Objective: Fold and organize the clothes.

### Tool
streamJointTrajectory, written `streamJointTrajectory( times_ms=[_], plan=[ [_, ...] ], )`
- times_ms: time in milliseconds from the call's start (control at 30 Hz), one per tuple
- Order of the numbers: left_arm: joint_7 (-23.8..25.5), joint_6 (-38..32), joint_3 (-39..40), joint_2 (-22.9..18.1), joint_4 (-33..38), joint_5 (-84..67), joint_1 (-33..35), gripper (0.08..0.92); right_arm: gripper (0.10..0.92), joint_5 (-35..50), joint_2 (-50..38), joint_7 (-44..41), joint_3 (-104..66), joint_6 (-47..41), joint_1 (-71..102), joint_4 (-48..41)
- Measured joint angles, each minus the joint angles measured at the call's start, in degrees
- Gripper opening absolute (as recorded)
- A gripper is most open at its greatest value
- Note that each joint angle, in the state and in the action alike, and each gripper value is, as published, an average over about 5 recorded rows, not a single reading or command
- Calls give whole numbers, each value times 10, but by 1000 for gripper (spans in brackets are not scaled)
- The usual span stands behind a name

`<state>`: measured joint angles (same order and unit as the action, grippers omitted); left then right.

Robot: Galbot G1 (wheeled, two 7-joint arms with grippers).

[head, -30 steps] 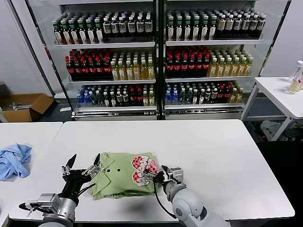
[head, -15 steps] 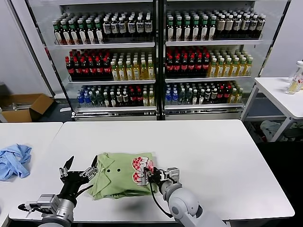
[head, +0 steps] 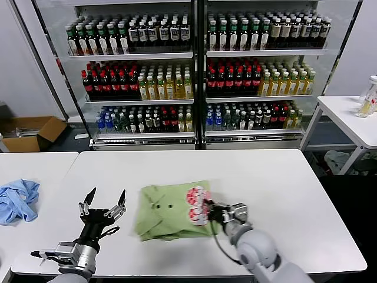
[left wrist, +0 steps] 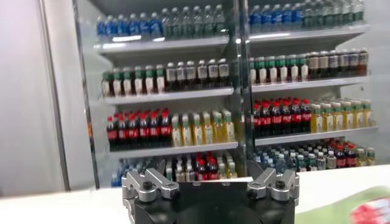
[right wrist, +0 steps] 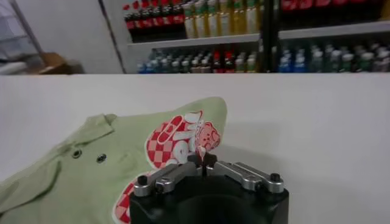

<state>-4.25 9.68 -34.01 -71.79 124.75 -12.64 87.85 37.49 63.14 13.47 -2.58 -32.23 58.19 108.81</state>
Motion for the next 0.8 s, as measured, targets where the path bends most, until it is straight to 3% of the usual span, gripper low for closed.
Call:
streamJointTrajectory(
  times_ms=[167,267,800],
  plan=[
    [2,-39,12,-2,-29,60,-18,822,113,-38,-18,-38,-41,9,16,-8],
    [5,-59,16,-1,-44,96,-28,823,153,-60,-21,-46,-56,12,22,-11],
    [25,-155,13,11,-118,318,-98,823,602,-129,-47,-44,-123,29,52,22]
  ],
)
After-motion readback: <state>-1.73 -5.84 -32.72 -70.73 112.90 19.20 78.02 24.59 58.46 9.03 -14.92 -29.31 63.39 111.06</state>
